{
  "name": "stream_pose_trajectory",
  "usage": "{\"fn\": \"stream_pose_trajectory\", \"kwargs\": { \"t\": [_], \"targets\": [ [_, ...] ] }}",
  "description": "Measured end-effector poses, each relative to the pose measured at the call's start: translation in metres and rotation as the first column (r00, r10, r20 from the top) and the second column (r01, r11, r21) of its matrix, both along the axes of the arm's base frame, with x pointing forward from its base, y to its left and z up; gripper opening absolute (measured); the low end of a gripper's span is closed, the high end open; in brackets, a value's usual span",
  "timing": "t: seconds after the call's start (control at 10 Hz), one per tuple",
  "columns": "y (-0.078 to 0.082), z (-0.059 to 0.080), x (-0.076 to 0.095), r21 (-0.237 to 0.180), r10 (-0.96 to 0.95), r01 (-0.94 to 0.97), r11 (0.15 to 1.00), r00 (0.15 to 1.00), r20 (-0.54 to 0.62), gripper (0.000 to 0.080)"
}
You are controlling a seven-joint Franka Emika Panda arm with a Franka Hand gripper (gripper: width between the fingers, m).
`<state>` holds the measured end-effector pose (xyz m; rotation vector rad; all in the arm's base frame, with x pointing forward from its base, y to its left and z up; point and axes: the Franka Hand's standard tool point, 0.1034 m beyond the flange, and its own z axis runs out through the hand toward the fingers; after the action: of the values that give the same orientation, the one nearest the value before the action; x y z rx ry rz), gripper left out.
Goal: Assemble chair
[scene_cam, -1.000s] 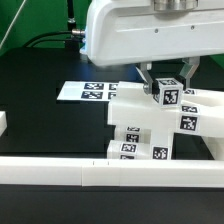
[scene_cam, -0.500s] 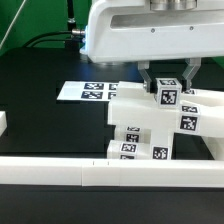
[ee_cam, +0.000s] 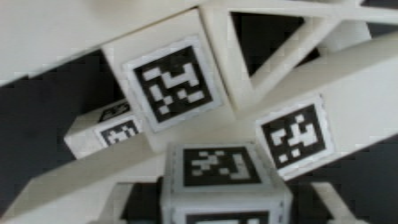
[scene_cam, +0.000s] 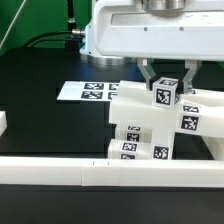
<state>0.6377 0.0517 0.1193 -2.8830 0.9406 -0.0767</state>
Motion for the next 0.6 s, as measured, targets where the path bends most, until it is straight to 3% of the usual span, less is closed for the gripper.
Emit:
{"fn": "stream_pose_trajectory", "kwargs": {
  "t": [0.4,0.6],
  "targets": [
    [0.0045,0.0011,0.0015,0.036,-0.265,0.265,0.963,0.964,-0.023,0.0284],
    [0.0055,0.0004,0.0015,0.072,-0.424,0.427,0.901,0.904,-0.05,0.0284]
  ]
}}
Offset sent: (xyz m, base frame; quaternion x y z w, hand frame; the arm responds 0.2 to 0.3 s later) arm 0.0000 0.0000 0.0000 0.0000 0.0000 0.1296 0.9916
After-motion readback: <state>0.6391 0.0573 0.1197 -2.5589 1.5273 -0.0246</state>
